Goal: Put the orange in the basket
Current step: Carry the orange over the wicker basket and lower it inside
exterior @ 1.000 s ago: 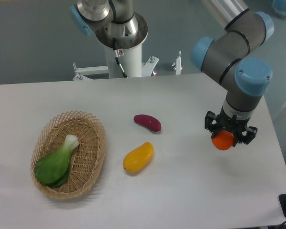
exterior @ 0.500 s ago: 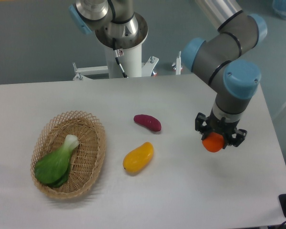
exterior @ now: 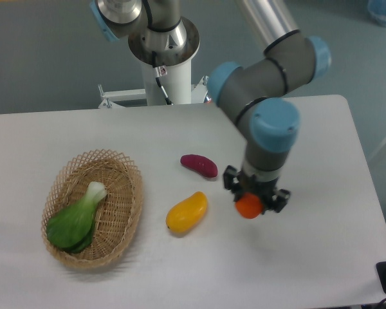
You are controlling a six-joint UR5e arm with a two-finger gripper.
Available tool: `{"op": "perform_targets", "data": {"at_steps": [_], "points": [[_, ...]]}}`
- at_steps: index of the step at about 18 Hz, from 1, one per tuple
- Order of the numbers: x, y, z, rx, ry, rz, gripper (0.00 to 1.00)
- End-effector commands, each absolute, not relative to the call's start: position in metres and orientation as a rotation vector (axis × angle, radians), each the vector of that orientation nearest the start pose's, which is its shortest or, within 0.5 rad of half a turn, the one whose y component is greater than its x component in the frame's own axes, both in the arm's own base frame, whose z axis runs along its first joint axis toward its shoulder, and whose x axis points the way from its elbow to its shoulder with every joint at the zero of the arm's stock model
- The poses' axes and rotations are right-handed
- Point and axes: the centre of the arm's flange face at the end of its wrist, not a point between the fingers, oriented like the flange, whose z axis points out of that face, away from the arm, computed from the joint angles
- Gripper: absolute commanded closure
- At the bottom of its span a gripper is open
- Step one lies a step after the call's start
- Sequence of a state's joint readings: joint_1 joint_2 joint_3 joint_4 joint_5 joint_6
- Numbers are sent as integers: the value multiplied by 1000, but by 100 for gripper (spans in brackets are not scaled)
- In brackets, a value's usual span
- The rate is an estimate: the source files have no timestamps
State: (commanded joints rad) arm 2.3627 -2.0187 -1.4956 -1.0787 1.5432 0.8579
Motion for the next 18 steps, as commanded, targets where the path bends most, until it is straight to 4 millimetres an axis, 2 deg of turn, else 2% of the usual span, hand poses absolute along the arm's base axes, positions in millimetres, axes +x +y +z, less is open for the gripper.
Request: {"op": "perform_targets", "data": {"at_steps": [5, 10, 12, 14, 16, 18], "points": [[-320, 596, 320, -3006, 183, 120, 41], [-233, 637, 314, -2994, 298, 91, 40], [-197, 652, 301, -3001, 342, 72, 40], [-172, 662, 290, -3009, 383, 57, 40], [-156, 668, 285, -3008, 401, 54, 38], [-150, 677, 278, -2987, 383, 71, 35]]}}
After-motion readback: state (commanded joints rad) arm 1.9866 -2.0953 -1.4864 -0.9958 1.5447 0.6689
